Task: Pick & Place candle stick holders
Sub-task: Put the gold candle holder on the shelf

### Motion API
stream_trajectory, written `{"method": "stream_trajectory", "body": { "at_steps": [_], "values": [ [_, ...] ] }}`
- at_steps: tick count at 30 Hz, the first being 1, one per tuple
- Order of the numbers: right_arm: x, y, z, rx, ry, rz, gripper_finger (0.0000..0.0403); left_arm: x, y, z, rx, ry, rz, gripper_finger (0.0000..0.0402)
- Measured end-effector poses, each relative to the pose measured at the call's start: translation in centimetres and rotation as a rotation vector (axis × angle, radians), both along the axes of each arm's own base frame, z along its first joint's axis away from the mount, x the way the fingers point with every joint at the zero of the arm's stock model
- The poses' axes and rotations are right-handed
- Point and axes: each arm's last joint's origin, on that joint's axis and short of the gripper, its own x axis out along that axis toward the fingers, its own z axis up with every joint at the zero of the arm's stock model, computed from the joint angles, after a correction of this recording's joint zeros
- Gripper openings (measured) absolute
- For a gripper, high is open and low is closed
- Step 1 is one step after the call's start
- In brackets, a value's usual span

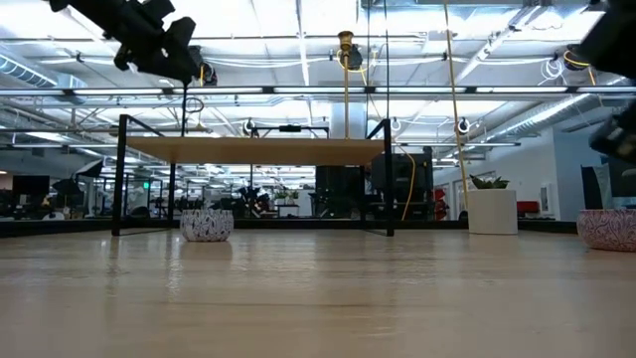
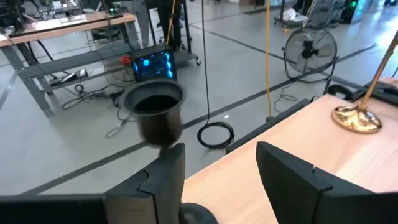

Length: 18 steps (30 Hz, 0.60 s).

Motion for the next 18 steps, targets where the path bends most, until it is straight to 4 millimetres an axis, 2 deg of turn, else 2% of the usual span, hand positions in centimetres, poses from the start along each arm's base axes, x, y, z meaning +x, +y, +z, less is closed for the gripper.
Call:
{"method": "stream_trajectory", "body": {
  "at_steps": [4,7,12,18],
  "values": [
    [-0.5,1.2,-2.2,0.109,-0.124,0.115,0.0212,-0.1,-0.1,0.1,-0.003,-0.019,0.001,0.0205],
    [-0.9,1.7,-3.1,0.136,-0.281,0.155,0.0212,-0.1,-0.1,0.1,-0.014,-0.034,0.006,0.0205],
    [-1.6,2.2,-3.8,0.044,-0.561,0.185,0.0212,-0.1,-0.1,0.1,-0.024,-0.052,0.011,0.0204],
    [-1.9,2.7,-4.0,-0.079,-0.688,0.199,0.0212,-0.1,-0.1,0.1,-0.025,-0.053,0.011,0.0205]
  ]
}}
